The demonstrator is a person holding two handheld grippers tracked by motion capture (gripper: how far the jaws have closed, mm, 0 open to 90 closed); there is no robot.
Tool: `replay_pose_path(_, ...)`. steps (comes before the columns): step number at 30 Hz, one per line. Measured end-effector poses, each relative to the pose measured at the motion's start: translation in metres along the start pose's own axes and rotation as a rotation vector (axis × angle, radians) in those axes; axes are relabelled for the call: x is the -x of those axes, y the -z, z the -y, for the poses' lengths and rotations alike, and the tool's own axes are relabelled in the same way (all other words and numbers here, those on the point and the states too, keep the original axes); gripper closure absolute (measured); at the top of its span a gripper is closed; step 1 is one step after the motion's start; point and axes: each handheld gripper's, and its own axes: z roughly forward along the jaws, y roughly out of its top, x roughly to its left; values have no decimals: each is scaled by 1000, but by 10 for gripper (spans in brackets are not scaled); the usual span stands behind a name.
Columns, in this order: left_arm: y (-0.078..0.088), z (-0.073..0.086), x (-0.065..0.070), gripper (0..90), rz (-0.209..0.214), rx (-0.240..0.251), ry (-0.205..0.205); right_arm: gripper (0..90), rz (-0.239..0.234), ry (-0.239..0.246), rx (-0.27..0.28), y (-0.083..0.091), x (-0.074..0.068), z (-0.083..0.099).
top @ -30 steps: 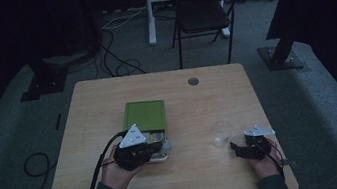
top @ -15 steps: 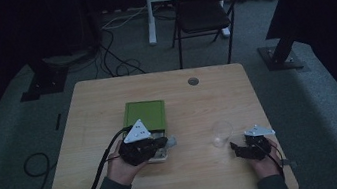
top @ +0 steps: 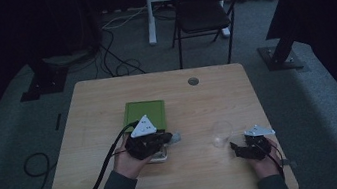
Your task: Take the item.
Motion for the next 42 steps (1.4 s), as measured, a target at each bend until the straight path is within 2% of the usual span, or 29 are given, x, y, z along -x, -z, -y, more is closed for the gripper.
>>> replay_pose_path(11, -15, -3, -6, 890, 2, -3, -2, 259, -1, 0, 1, 0, 0, 0)
replay_pose_path(31, -32, -14, -7, 890, 15, -11, -6, 258, -1, 5, -1, -1, 2, -1)
replay_pose_path(36, -37, -17, -6, 890, 15, -30, -23, 258, -2, 5, -1, -1, 2, -1)
replay_pose_path(42, -41, -20, -7, 890, 25, -22, -16, 257, -1, 5, -1, -1, 2, -1)
